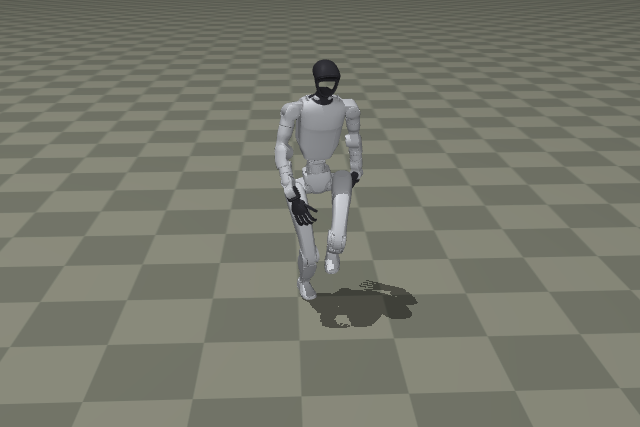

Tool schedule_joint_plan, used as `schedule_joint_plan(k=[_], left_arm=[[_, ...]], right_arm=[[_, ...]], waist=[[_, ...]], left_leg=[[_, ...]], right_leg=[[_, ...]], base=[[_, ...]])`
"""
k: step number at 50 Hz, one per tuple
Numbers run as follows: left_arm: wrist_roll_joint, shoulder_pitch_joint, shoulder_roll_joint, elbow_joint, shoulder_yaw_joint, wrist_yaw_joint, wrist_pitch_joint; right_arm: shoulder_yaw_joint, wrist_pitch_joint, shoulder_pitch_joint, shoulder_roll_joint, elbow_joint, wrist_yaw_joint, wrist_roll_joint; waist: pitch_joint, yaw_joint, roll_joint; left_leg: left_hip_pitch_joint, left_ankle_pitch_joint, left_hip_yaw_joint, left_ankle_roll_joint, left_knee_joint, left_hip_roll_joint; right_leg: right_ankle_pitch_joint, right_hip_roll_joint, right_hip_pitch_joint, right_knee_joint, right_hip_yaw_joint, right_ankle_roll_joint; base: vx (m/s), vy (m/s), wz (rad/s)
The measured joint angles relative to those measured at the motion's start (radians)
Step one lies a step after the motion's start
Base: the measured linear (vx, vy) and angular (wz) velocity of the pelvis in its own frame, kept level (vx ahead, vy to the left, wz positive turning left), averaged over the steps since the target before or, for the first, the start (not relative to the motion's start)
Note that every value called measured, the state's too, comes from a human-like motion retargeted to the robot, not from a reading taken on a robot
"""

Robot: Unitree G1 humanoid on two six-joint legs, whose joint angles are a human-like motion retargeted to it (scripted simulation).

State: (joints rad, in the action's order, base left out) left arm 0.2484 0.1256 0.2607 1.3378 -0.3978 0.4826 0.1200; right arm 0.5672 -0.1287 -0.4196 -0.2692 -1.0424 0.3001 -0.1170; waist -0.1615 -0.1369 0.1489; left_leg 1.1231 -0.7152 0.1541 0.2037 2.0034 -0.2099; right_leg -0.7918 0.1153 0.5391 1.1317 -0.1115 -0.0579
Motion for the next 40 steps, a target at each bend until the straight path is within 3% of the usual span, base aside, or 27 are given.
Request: schedule_joint_plan(k=[8, 12, 16, 20, 24, 27, 30, 32, 35, 37, 40], left_arm=[[0.090, -0.096, 0.125, -0.148, 0.044, -0.124, 0.038], [0.108, -0.204, 0.222, -0.431, 0.069, -0.225, 0.091], [0.087, -0.357, 0.301, -0.820, 0.093, -0.281, 0.132], [0.015, -0.508, 0.290, -1.073, 0.093, -0.314, 0.137], [-0.151, -0.516, 0.148, -0.937, 0.063, -0.282, 0.128], [-0.262, -0.423, 0.033, -0.638, 0.043, -0.207, 0.096], [-0.290, -0.292, -0.049, -0.277, 0.026, -0.100, 0.032], [-0.268, -0.196, -0.071, -0.109, 0.016, -0.012, -0.022], [-0.207, -0.078, -0.033, 0.014, 0.039, 0.113, -0.047], [-0.181, -0.031, 0.089, -0.046, 0.086, 0.126, -0.028], [-0.184, -0.009, 0.429, -0.314, 0.240, 0.071, 0.035]], right_arm=[[-0.004, -0.025, 0.208, -0.045, -0.056, 0.058, -0.095], [-0.020, -0.026, 0.378, -0.073, -0.142, 0.116, -0.183], [-0.046, -0.003, 0.541, -0.089, -0.179, 0.205, -0.255], [-0.050, 0.014, 0.669, -0.119, -0.192, 0.252, -0.277], [-0.063, 0.017, 0.702, -0.122, -0.205, 0.230, -0.227], [-0.073, 0.010, 0.657, -0.096, -0.196, 0.204, -0.168], [-0.079, 0.007, 0.579, -0.048, -0.176, 0.174, -0.102], [-0.084, 0.006, 0.540, -0.012, -0.160, 0.178, -0.088], [-0.092, 0.007, 0.515, 0.006, -0.139, 0.225, -0.098], [-0.109, 0.007, 0.519, -0.058, -0.102, 0.290, -0.120], [-0.175, -0.005, 0.561, -0.300, 0.022, 0.406, -0.171]], waist=[[0.005, 0.005, 0.080], [-0.011, 0.031, 0.105], [-0.049, 0.053, 0.118], [-0.089, 0.062, 0.081], [-0.120, 0.089, 0.002], [-0.068, 0.150, -0.028], [-0.020, 0.207, -0.008], [-0.009, 0.227, 0.016], [-0.022, 0.224, 0.026], [-0.034, 0.207, 0.007], [-0.055, 0.156, -0.037]], left_leg=[[-0.004, -0.012, 0.067, -0.006, 0.014, -0.036], [0.001, 0.060, 0.069, -0.033, 0.160, -0.094], [0.020, 0.122, 0.033, -0.043, 0.195, -0.143], [-0.001, 0.098, -0.069, -0.036, -0.042, -0.142], [-0.112, 0.079, -0.153, -0.081, -0.611, -0.087], [-0.189, 0.074, -0.175, -0.114, -1.033, -0.059], [-0.253, 0.112, -0.142, -0.119, -1.153, -0.044], [-0.264, 0.135, -0.113, -0.105, -1.027, -0.037], [-0.302, 0.126, -0.085, -0.057, -0.794, 0.001], [-0.340, 0.066, -0.085, -0.017, -0.699, 0.032], [-0.426, -0.050, -0.107, 0.003, -0.649, 0.070]], right_leg=[[0.123, -0.173, -0.054, 0.033, 0.184, 0.016], [0.183, -0.181, -0.046, 0.053, 0.187, 0.027], [0.245, -0.187, -0.066, 0.038, 0.181, 0.080], [0.155, -0.169, -0.175, 0.072, 0.206, 0.075], [-0.013, -0.141, -0.319, 0.082, 0.229, 0.041], [-0.054, -0.142, -0.320, 0.062, 0.209, 0.045], [-0.043, -0.185, -0.322, 0.141, 0.165, 0.061], [0.052, -0.209, -0.338, 0.253, 0.130, 0.102], [0.326, -0.191, -0.308, 0.471, 0.070, 0.198], [0.506, -0.175, -0.231, 0.619, 0.069, 0.247], [0.670, -0.150, -0.092, 0.798, 0.109, 0.279]], base=[[0.39, -0.07, -0.81], [0.40, -0.04, 0.25], [0.45, -0.04, 0.39], [0.56, -0.05, -0.14], [0.65, -0.03, -0.44], [0.69, -0.01, -0.46], [0.81, 0.00, -1.13], [0.86, 0.05, -1.68], [0.83, 0.11, -1.80], [0.80, 0.14, -1.44], [0.75, 0.15, -1.12]])
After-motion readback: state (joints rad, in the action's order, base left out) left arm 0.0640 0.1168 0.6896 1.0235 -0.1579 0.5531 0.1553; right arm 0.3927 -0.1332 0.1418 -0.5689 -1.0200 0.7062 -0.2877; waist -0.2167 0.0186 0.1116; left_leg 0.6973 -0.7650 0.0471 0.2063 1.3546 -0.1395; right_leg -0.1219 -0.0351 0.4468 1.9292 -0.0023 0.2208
